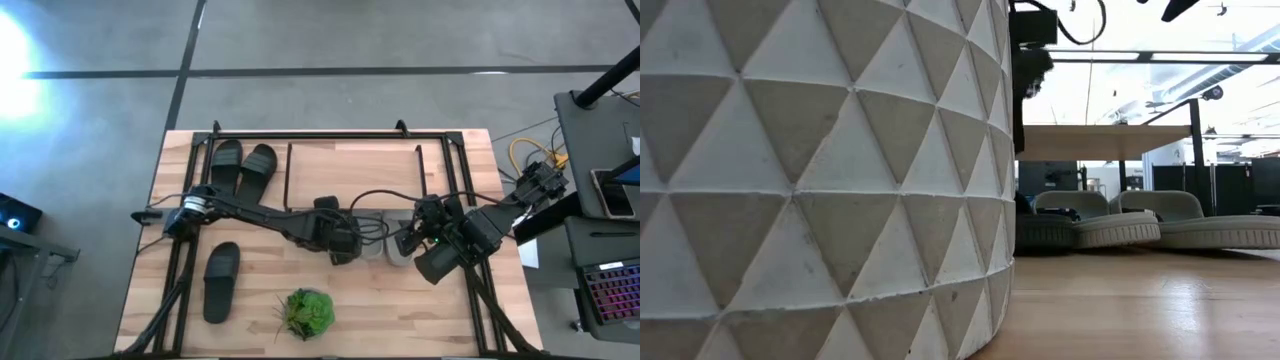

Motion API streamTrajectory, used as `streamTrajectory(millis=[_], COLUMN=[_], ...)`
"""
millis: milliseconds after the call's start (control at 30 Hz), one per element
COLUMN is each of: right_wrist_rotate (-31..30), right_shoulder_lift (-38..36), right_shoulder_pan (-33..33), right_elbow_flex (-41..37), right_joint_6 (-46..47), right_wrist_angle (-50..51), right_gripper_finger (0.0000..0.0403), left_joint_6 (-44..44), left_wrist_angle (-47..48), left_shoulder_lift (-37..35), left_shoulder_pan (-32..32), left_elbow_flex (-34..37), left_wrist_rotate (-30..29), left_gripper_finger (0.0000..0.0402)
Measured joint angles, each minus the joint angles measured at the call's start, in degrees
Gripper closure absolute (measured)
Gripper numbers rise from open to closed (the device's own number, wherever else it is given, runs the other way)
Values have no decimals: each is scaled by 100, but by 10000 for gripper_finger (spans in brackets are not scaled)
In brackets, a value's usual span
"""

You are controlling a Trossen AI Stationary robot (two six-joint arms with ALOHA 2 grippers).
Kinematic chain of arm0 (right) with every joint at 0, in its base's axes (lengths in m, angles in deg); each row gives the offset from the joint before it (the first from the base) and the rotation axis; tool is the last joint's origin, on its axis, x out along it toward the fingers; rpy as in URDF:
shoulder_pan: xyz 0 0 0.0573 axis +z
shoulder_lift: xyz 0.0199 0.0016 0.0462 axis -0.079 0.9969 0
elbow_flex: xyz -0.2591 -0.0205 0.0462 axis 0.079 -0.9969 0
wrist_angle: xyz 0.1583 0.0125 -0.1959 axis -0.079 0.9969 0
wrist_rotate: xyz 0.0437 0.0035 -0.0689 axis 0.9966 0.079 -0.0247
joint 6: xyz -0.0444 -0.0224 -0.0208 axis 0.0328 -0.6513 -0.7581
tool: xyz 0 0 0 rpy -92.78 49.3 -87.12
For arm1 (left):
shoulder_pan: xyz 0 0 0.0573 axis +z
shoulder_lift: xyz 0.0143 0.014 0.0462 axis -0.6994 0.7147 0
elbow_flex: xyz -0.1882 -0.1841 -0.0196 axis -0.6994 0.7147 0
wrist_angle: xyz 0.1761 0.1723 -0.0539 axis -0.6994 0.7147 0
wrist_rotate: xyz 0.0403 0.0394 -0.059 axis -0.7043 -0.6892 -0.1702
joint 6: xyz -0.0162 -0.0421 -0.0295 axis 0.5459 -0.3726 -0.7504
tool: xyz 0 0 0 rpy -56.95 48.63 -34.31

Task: Pick and place slides into the shelf
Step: Put the black slide under the shelf

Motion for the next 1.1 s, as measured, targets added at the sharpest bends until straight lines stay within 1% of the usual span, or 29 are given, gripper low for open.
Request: streamTrajectory(millis=[33,100,200,267,300,367,467,533,567,633,700,833,967,1100], right_wrist_rotate=[20,80,102,110,116,141,145,145,144,138,116,77,79,79], right_shoulder_lift=[-2,-8,-10,-10,-10,-10,-10,-13,-13,-13,-13,-13,-13,-13], right_shoulder_pan=[0,0,0,0,0,0,0,0,0,0,0,0,0,0], right_elbow_flex=[0,0,0,0,0,0,-4,-10,-12,-22,-24,-61,-115,-179], right_joint_6=[0,-4,-26,-61,-98,-133,-156,-197,-207,-250,-314,-367,-367,-368], right_wrist_angle=[0,0,-2,-1,-4,0,-1,0,1,0,-1,2,0,1], right_gripper_finger=[174,174,174,174,174,174,174,174,174,174,174,174,174,174], left_joint_6=[-9,-30,-300,-299,-300,-287,-191,-593,-959,-1783,-2458,-3107,-3735,-4631], left_wrist_angle=[30,23,-32,80,269,946,2180,2834,3081,3473,3608,3604,3633,3694], left_shoulder_lift=[-68,-306,-829,-1213,-1406,-1803,-2341,-2590,-2698,-2867,-2943,-2914,-2753,-2647], left_shoulder_pan=[-11,-55,-180,-277,-361,-566,-1083,-1479,-1655,-1962,-2308,-3062,-3605,-4120], left_elbow_flex=[-18,-40,-39,6,38,135,383,581,679,855,1041,1497,1961,2141], left_wrist_rotate=[224,909,1860,2290,2340,2195,1368,741,607,571,545,551,1026,1052], left_gripper_finger=[291,291,291,291,292,292,292,292,292,292,292,292,292,292])
